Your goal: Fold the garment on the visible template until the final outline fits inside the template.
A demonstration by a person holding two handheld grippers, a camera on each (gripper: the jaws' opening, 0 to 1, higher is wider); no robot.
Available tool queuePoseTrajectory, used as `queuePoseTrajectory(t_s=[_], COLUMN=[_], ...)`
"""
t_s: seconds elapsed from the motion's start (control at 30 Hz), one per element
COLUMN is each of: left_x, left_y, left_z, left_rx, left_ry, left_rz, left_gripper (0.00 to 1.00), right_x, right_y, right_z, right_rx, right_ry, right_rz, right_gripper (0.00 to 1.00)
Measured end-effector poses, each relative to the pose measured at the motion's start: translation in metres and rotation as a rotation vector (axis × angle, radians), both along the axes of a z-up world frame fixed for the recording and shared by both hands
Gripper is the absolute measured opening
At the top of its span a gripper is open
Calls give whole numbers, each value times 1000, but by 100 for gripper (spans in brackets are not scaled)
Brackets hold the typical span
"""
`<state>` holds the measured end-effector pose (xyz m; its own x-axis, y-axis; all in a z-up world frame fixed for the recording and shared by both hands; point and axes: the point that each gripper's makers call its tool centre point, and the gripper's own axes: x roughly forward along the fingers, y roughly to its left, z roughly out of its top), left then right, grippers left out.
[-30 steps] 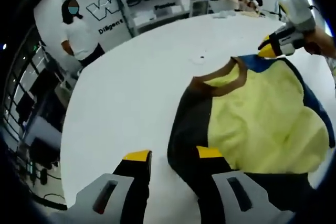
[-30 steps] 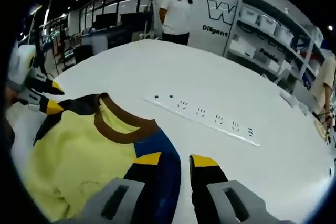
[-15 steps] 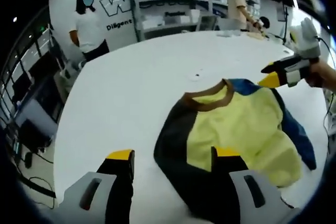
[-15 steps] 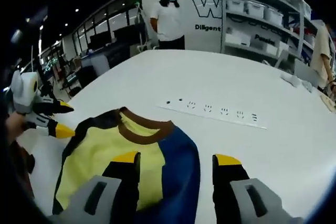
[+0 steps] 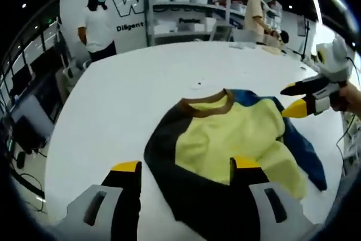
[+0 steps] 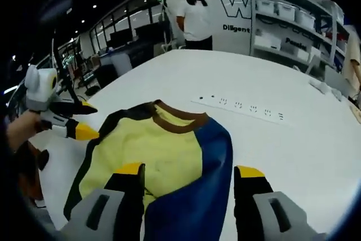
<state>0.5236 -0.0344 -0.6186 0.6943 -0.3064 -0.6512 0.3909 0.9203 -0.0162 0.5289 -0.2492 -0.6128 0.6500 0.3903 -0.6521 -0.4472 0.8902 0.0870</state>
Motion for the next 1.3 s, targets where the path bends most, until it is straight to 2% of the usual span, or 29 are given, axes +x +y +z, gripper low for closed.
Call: queuePoseTrajectory(t_s=[0.1,0.27,0.37,0.53,0.6,0.77,0.83,0.9,1.03,1.1,1.17,1.3], left_x=[-9,-13,-16,-15,-16,-18,-19,-21,-23,-23,-25,-29], left_y=[-5,3,1,-2,-3,-3,-1,0,1,0,-2,-1], left_z=[-6,-18,-20,-25,-29,-36,-36,-37,-37,-37,-36,-31], left_rx=[-18,-18,-49,-74,-89,-77,-51,-36,-27,-17,-5,3], left_ry=[13,45,56,71,99,120,116,116,120,116,111,104], left_rz=[5,58,71,99,112,109,99,79,68,59,47,34], left_gripper=[58,50,47,36,31,14,8,1,1,1,1,1], right_x=[-10,-24,-33,-39,-43,-50,-53,-52,-52,-53,-52,-52], right_y=[2,3,6,7,6,-2,-9,-9,-11,-10,-13,-15], right_z=[-5,-12,-14,-18,-22,-35,-44,-44,-44,-43,-41,-37], right_rx=[2,-14,-21,-45,-64,-105,-121,-83,-78,-64,-88,-85], right_ry=[18,23,15,-9,-7,2,34,25,21,23,6,-4], right_rz=[12,18,22,20,16,-9,-15,-13,-16,-12,3,13], right_gripper=[63,62,62,56,54,43,34,23,10,0,0,0])
